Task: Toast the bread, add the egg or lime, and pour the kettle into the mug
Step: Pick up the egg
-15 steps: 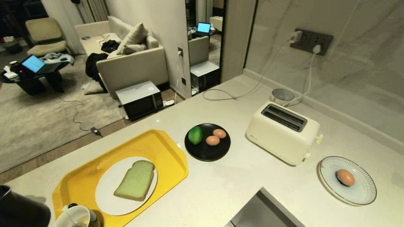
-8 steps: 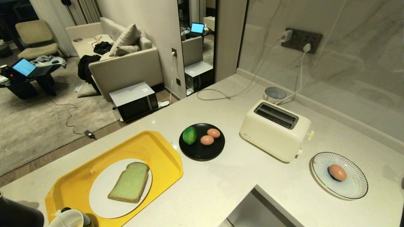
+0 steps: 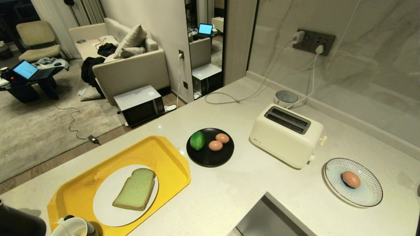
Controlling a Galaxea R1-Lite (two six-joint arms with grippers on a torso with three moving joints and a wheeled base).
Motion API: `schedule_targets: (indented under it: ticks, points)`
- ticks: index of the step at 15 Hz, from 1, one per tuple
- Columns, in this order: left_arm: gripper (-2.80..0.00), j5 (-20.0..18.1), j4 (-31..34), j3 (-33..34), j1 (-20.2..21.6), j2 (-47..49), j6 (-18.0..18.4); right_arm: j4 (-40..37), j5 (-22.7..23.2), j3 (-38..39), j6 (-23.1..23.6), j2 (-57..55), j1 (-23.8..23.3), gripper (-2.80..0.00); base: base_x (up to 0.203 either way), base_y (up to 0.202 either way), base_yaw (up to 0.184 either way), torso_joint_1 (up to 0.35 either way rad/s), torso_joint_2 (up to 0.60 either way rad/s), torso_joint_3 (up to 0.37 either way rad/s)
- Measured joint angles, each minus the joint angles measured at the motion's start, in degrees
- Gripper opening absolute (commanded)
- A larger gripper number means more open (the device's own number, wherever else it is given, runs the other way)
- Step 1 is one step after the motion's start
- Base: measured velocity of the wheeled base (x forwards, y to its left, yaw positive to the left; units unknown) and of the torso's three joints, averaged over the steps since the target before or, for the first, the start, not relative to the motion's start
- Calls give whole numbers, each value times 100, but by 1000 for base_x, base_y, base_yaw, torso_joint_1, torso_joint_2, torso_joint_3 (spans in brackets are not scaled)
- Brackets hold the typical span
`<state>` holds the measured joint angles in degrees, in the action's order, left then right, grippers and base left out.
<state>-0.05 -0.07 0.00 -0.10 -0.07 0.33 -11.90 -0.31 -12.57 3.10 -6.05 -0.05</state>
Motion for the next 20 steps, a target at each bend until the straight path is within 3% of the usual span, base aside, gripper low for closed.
schedule_targets:
  ticks: [4,6,8,11,13,15,16,20]
  points:
    - [-280,-2,-2,0,0,0,2,-680,-198,-2285,-337,-1987,5,-280,0,0,0,0,0,0]
    - [-280,-2,0,0,0,0,-2,-1831,-249,-3461,-375,-2900,23,-280,0,0,0,0,0,0]
    - [-280,0,0,0,0,0,2,-3452,-187,-4767,-280,-3676,34,-280,0,0,0,0,0,0]
    - [-280,-5,0,0,0,0,2,-5890,172,-7000,-322,-4717,-14,-280,0,0,0,0,0,0]
    - [-280,2,0,0,0,0,0,-6854,540,-8477,-472,-5393,-79,-280,0,0,0,0,0,0]
    - [-280,-5,0,0,0,0,2,-7344,745,-9408,-563,-6052,-224,-280,0,0,0,0,0,0]
    - [-280,2,2,0,0,0,0,-7436,681,-9610,-527,-6309,-299,0,0,0,0,0,0,0]
    - [-280,2,0,0,0,0,2,-7511,449,-8704,-55,-6838,-569,0,0,0,0,0,0,0]
